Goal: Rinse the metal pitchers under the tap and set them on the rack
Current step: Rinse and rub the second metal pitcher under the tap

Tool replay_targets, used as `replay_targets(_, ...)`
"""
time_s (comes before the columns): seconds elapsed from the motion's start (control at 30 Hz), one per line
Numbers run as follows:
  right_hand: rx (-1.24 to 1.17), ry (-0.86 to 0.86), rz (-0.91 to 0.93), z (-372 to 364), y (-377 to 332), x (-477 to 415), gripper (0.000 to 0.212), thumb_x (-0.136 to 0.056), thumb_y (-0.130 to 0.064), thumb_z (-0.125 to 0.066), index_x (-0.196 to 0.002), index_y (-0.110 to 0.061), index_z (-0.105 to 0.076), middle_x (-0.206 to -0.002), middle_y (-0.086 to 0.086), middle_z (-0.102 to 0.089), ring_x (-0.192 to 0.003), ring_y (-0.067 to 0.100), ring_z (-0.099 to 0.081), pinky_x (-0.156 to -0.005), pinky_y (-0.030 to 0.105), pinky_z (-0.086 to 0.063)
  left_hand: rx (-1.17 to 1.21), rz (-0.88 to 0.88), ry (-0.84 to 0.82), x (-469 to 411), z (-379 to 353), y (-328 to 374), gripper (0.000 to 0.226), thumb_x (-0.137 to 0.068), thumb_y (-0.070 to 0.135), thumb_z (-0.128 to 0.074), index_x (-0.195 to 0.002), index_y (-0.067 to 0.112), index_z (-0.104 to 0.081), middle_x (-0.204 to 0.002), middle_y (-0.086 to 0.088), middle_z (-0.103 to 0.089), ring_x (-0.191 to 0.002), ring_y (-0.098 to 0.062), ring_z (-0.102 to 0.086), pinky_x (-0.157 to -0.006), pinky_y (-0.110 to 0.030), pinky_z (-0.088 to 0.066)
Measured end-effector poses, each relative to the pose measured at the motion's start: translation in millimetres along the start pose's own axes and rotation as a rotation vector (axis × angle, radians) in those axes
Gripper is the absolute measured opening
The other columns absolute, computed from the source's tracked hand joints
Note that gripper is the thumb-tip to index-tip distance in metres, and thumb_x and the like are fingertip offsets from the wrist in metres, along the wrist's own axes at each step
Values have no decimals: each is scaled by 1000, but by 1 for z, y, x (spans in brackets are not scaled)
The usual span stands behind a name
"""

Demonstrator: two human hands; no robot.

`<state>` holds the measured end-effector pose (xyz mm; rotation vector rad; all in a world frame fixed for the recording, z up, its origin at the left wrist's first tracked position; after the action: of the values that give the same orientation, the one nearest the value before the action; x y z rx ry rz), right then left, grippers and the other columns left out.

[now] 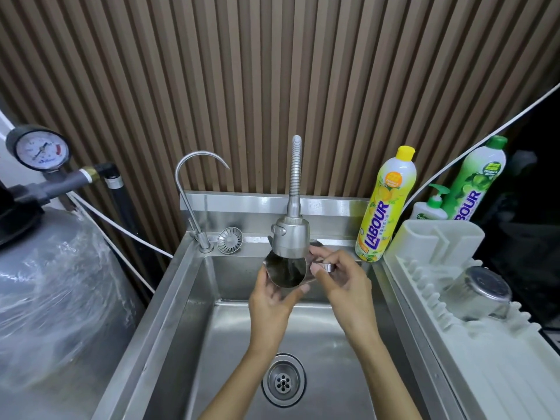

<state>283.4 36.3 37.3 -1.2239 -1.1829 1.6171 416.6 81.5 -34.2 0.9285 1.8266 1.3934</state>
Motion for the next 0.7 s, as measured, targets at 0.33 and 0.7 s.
replay_targets(0.33,-609,-105,-459,-36,75,15,13,-89,-7,-55,-78,-3,-50,-83,21,-62,-74,28,-64,-69,36,-59,-606,-291,135,10,26,51,82,-49,52,-72,-126,45,-43,-103,21,-44,-103,-9,-47,-92,-21,-39)
replay_targets(0.7,426,83,-185,21,21,3,26,-79,-21,-71,-62,-28,-52,-84,3,-72,-82,22,-67,-78,35,-53,-338,98,-43,13,2,-11,39,-66,23,-83,-100,21,-63,-99,-4,-70,-89,-8,-66,-69,-6,-46)
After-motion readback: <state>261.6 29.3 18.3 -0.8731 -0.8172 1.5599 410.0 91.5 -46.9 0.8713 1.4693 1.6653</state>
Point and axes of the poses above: each hand's wrist, its own x-axis away from the middle knuckle, its own z-axis out of the back of the hand, y = z × x, the point moved 9 cm from there along -x, towards the middle knuckle
